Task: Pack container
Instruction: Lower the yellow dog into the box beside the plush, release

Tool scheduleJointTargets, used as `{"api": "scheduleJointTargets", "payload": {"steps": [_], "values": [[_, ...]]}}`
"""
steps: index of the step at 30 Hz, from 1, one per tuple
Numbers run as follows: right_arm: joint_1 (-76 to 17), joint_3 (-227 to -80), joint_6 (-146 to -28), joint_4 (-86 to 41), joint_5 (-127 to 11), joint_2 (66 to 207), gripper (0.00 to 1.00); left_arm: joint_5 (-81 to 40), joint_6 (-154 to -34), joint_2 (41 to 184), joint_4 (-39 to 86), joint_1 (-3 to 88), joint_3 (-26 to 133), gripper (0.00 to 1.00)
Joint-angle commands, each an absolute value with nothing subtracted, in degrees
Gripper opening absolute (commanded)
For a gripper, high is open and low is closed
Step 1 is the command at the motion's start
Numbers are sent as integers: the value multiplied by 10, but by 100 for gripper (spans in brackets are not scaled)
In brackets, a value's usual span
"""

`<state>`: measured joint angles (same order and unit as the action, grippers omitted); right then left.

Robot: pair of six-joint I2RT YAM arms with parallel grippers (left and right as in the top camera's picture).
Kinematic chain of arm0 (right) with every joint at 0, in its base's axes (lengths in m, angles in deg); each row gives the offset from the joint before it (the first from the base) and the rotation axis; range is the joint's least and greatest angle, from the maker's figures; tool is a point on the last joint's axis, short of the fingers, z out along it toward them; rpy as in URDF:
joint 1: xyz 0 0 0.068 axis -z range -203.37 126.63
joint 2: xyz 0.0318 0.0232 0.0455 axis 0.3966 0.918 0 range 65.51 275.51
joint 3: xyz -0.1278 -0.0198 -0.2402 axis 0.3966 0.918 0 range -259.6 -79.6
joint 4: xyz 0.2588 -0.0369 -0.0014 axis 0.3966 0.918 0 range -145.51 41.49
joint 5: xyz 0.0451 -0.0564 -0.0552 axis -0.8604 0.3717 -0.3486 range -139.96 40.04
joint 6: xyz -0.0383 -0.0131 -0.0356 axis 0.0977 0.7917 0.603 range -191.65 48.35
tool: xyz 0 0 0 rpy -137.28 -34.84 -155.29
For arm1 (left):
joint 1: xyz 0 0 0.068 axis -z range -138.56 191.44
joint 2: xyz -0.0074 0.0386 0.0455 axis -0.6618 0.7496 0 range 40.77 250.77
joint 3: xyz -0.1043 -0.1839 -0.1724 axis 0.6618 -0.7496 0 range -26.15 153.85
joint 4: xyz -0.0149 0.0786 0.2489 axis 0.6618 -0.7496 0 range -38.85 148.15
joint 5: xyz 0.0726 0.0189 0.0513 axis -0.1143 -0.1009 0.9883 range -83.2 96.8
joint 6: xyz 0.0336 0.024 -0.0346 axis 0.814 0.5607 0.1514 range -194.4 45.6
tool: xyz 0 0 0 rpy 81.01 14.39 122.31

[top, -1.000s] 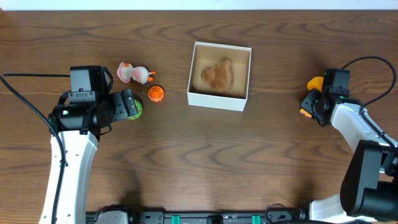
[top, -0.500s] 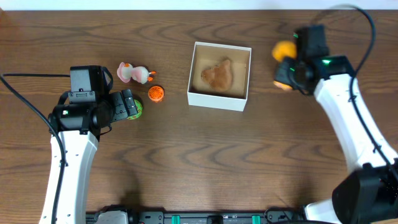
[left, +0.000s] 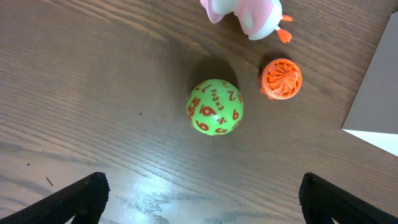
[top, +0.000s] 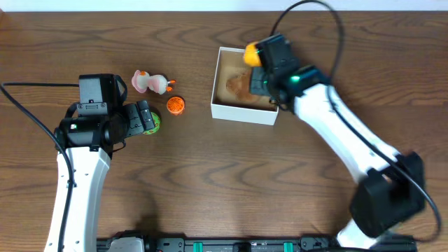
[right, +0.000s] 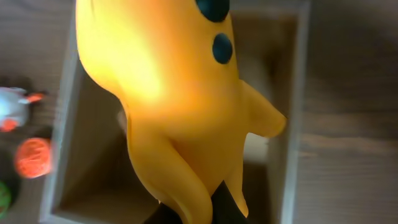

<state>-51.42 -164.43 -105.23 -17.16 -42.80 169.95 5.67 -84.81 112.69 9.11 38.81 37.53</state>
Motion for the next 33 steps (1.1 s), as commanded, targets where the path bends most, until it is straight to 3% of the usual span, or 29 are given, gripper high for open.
{"api": "scheduleJointTargets", "payload": {"steps": [1, 10, 22, 33], "values": [[-513, -1648, -1115, -173, -407, 1747, 1, 59, -839, 1131, 91, 385, 386, 98], [-511, -1648, -1196, -125, -339, 1781, 1, 59, -839, 1131, 91, 385, 386, 98], [-478, -1646, -1190, -94, -316, 1791, 1, 59, -839, 1131, 91, 385, 386, 98], [-424, -1646, -989, -141, -395, 1791, 8, 59, -839, 1131, 91, 385, 386, 98]]}}
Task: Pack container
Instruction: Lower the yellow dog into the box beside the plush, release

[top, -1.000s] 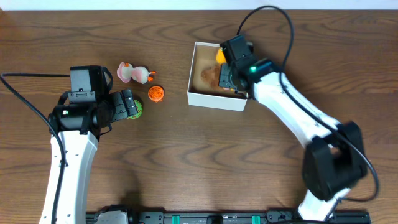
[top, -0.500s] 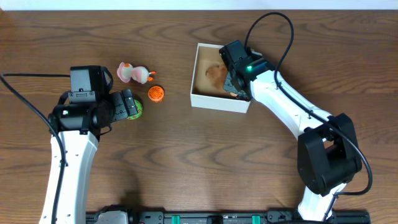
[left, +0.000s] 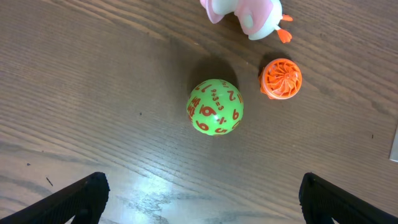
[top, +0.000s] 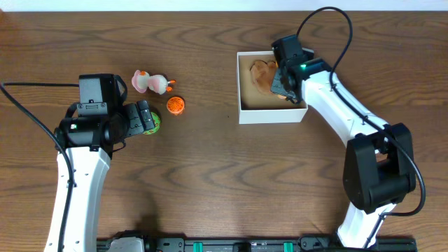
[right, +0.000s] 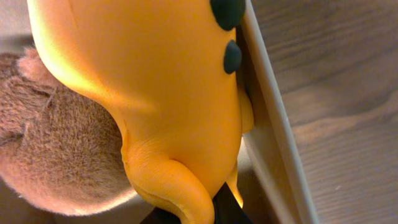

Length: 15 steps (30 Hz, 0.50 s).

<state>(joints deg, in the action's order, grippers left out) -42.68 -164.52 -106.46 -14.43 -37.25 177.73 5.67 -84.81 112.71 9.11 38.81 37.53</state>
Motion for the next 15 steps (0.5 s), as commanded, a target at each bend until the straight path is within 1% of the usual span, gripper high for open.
{"api": "scheduleJointTargets", "payload": {"steps": [1, 5, 8, 12, 14, 15], "values": [[-425, -1646, -981, -139, -395, 1791, 8, 59, -839, 1131, 91, 385, 386, 98], [-431, -1646, -977, -130, -395, 1791, 9, 59, -839, 1131, 91, 385, 386, 98], [-432, -1646, -951, -110, -393, 1791, 8, 59, -839, 1131, 91, 385, 386, 98], [-433, -1645, -939, -70, -356, 1791, 9, 59, -839, 1131, 91, 385, 386, 98], [-433, -1645, -922, -68, -352, 1791, 12, 59, -839, 1131, 91, 385, 386, 98], [-433, -1645, -916, -69, -352, 1791, 16, 59, -839, 1131, 91, 385, 386, 98]]}}
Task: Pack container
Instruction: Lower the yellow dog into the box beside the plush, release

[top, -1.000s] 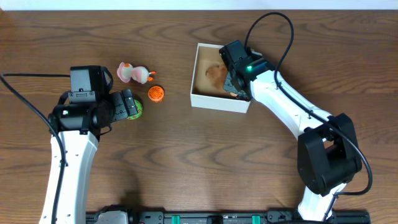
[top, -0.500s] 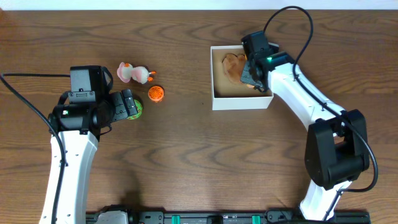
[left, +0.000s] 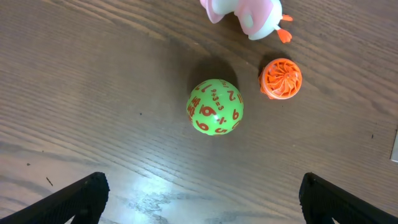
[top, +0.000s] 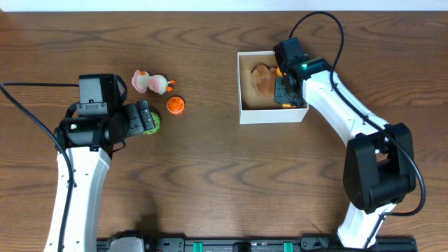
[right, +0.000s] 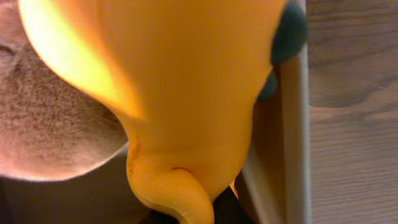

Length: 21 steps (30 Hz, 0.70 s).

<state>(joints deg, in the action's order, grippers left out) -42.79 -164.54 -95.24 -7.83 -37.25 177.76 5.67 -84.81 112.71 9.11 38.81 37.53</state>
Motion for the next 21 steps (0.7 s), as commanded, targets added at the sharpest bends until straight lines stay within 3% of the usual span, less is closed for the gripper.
{"api": "scheduleJointTargets", "payload": {"steps": [1, 3, 5, 8, 21], "values": [[-433, -1645, -913, -69, -352, 1791, 21, 59, -839, 1131, 91, 385, 386, 98], [-434, -1646, -898, -76, -352, 1790, 54, 59, -839, 1131, 91, 385, 386, 98], [-439, -1650, -864, -86, -351, 1785, 68, 59, -839, 1131, 91, 385, 386, 98], [-442, -1666, -859, -92, -352, 1770, 75, 59, -839, 1131, 91, 385, 386, 98], [-443, -1733, -848, -81, -362, 1662, 83, 59, -839, 1131, 91, 385, 386, 98]]}}
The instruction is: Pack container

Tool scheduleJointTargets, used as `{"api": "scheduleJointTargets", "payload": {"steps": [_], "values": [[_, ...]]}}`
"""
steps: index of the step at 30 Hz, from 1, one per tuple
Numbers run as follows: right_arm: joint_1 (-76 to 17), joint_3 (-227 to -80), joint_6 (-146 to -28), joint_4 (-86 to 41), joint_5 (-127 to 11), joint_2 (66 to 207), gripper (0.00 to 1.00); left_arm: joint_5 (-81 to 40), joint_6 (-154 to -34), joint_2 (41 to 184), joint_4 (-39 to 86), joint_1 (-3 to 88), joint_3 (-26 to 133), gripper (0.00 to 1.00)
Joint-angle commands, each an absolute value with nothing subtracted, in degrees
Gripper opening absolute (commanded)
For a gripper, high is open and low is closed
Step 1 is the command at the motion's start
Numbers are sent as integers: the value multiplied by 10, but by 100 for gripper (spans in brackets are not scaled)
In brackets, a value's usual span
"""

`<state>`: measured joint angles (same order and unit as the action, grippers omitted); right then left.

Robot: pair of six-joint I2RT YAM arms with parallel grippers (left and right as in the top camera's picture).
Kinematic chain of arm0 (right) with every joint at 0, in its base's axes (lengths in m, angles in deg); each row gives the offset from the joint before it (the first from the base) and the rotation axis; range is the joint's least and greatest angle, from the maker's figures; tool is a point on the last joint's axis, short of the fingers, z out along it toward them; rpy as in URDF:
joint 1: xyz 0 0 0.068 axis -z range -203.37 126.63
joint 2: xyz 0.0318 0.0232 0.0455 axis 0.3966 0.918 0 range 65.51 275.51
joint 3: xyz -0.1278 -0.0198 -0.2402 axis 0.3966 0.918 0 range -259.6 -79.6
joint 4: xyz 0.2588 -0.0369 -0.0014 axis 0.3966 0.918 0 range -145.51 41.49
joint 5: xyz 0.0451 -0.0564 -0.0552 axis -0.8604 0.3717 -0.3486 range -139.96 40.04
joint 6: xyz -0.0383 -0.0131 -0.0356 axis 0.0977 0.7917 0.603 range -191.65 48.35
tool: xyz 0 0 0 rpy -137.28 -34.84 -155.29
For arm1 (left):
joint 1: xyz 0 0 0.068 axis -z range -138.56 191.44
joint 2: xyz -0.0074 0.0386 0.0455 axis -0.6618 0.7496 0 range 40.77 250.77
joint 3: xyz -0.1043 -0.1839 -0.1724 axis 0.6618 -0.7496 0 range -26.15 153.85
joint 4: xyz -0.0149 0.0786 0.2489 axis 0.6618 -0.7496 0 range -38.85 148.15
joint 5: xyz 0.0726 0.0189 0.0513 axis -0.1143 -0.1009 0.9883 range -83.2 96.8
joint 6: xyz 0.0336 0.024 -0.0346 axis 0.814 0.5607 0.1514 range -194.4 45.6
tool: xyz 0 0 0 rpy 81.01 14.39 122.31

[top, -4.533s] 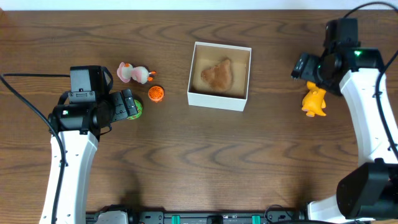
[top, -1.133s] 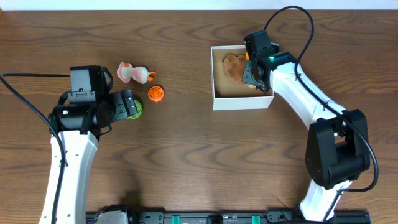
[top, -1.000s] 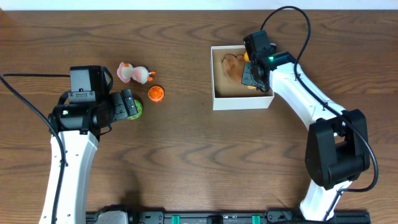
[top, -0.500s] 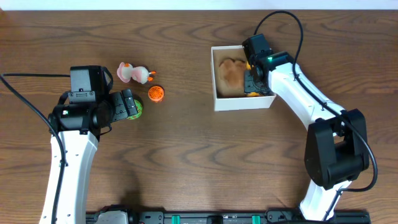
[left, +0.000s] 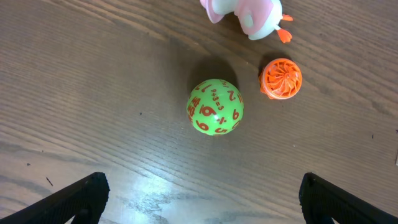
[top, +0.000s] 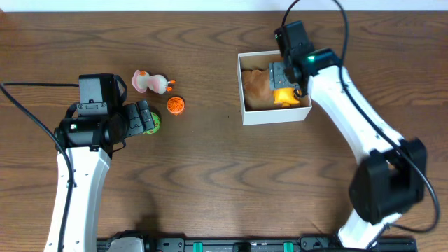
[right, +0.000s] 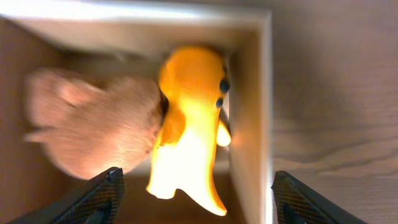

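Observation:
The white box (top: 276, 116) stands at the upper right of the table. Inside it lie a brown plush toy (top: 257, 82) (right: 93, 130) and a yellow toy (top: 284, 95) (right: 189, 134) against its right wall. My right gripper (right: 193, 199) hangs open above the box, with nothing between its fingers. At the left, a green ball with orange numbers (left: 215, 107) (top: 151, 123), an orange ridged ball (left: 281, 78) (top: 175, 105) and a pink and white duck (left: 249, 15) (top: 150, 82) rest on the wood. My left gripper (left: 199, 199) is open just below the green ball.
The box's right wall (right: 252, 124) stands between the right gripper's fingertips. Dark wooden table (top: 210, 182) all round. Black cables run to both arms.
My right gripper has opened and let go of the yellow toy, which now lies in the box beside the plush. The gripper stands higher above it. The left arm is unchanged.
My right gripper held the yellow toy over the box, which stood further left. Then the box was further right and the toy was down against the plush and the right wall. Now the toy lies released inside. The left gripper stayed open by the green ball.

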<state>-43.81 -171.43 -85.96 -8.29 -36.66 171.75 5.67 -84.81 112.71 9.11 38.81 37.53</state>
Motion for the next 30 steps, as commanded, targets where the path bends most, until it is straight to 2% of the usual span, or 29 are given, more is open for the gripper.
{"api": "scheduleJointTargets", "payload": {"steps": [1, 5, 9, 12, 15, 20, 30], "values": [[-441, -1733, -848, -78, -359, 1649, 85, 59, -839, 1131, 91, 385, 386, 98], [-420, -1732, -849, -56, -357, 1602, 92, 59, -839, 1131, 93, 385, 386, 98], [-360, -1732, -866, -14, -355, 1585, 99, 58, -865, 1131, 136, 385, 386, 98], [-295, -1728, -892, 23, -400, 1588, 99, 57, -901, 1131, 124, 385, 386, 98], [-234, -1724, -899, 55, -459, 1594, 99, 57, -882, 1132, 136, 385, 386, 98], [-168, -1724, -941, 97, -474, 1600, 99, 57, -874, 1160, 170, 385, 386, 98], [-148, -1724, -950, 109, -475, 1600, 99, 40, -844, 1358, 165, 387, 506, 99]]}}
